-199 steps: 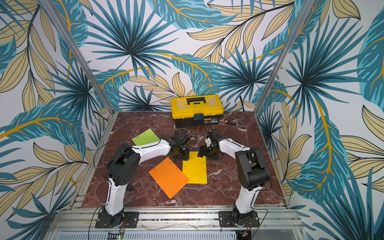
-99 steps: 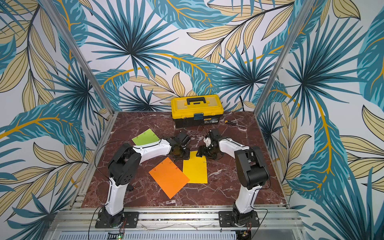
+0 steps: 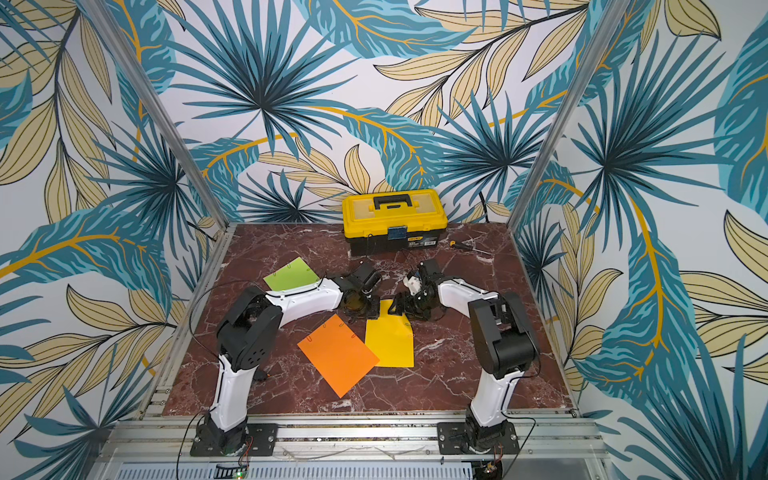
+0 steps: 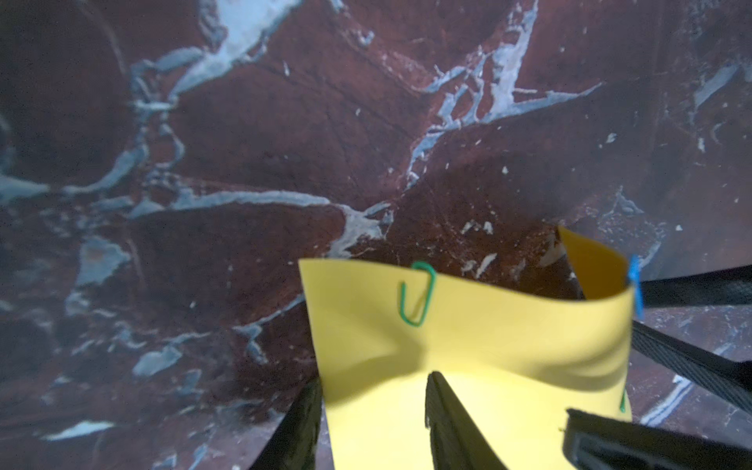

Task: Unclip the paperclips from the documents
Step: Pick up the document from the center of the board.

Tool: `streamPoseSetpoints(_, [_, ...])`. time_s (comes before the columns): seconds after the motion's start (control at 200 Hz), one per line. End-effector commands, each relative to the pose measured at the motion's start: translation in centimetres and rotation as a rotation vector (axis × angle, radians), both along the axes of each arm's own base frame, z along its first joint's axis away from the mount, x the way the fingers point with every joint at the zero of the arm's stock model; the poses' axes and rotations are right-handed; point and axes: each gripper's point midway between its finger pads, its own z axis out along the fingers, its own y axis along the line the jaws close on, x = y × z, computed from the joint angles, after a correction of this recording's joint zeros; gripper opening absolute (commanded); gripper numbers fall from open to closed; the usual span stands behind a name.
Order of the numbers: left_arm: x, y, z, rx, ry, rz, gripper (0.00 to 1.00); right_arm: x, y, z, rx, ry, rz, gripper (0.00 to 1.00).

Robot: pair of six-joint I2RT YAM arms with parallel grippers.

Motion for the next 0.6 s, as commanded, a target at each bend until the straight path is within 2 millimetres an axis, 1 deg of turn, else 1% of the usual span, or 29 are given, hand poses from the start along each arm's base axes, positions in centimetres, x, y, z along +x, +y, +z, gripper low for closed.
streamPoseSetpoints(0.0, [-1.45, 0.74, -3.14, 0.044, 0.068, -0.003, 0.43, -1.89, -0.09, -2.15, -0.006, 0.079, 0.019, 0.72])
streamPoseSetpoints(0.125, [-1.49, 0.74, -3.06, 0.043, 0.067, -0.002, 0.43, -1.69, 0.11, -1.97, 0.004, 0.068, 0.019, 0.72])
streamPoseSetpoints(0.27, [-1.44, 0.73, -2.98, 0.04, 0.065, 0.0, 0.43, -1.35, -0.26, -2.02, -0.033, 0.046, 0.01, 0.73])
streamPoseSetpoints(0.596, [-1.48, 0.65, -3.1, 0.037, 0.068, -0.001, 0.43, -1.12, -0.08, -2.39, -0.07, 0.007, 0.024, 0.68])
